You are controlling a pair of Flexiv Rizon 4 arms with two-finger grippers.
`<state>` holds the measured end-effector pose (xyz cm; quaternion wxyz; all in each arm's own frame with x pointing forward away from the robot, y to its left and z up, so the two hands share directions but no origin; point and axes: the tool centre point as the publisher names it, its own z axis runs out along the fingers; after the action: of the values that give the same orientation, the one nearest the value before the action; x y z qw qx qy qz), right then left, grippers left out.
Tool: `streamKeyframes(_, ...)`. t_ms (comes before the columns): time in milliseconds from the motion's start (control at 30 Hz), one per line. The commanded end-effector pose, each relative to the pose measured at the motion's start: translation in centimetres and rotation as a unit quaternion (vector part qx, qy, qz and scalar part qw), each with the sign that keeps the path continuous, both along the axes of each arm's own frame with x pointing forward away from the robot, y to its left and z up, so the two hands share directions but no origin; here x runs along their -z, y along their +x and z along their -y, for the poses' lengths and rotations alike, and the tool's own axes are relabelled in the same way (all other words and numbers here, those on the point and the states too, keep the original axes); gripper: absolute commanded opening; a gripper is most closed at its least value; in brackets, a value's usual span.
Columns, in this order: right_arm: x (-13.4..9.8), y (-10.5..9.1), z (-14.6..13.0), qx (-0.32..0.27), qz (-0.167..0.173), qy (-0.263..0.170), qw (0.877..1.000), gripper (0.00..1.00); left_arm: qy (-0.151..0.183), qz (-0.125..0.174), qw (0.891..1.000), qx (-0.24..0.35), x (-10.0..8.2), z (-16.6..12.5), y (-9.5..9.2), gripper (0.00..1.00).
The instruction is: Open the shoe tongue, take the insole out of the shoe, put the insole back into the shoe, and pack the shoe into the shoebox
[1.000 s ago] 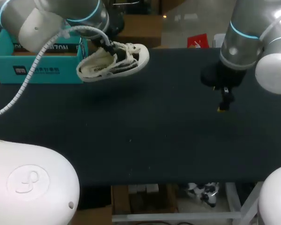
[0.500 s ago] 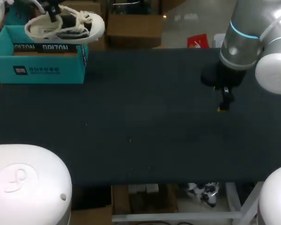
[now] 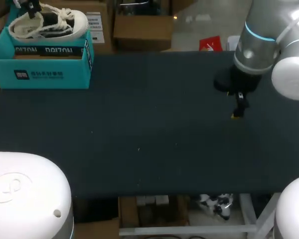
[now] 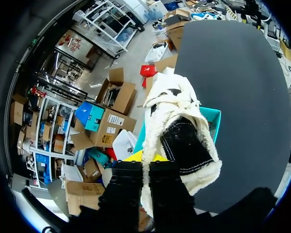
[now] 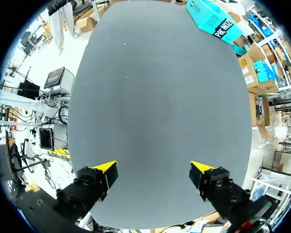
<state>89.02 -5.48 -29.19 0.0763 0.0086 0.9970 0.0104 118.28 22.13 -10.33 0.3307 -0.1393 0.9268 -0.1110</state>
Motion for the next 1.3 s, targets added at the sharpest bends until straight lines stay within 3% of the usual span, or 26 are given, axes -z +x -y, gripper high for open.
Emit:
streamKeyframes(33, 0.0, 0.0, 0.0, 0.000, 0.000, -0.001, 1.000, 1.00, -0.001, -0.019, 1.000, 0.008, 0.8, -1.4, 2.9, 0.00)
streamKeyframes(733, 0.0, 0.0, 0.0, 0.000, 0.000, -0.001, 1.000, 1.00, 0.038, -0.050, 0.998, 0.010, 10.0, -4.7, 4.8, 0.00)
streamKeyframes(1033, 0.0, 0.0, 0.0, 0.000, 0.000, -0.001, 1.000, 1.00, 0.045, -0.064, 0.997, 0.015, 12.9, -5.2, 5.2, 0.00)
streamKeyframes(1300, 0.0, 0.0, 0.0, 0.000, 0.000, -0.001, 1.000, 1.00, 0.046, -0.073, 0.996, 0.018, 14.3, -5.6, 5.1, 0.00)
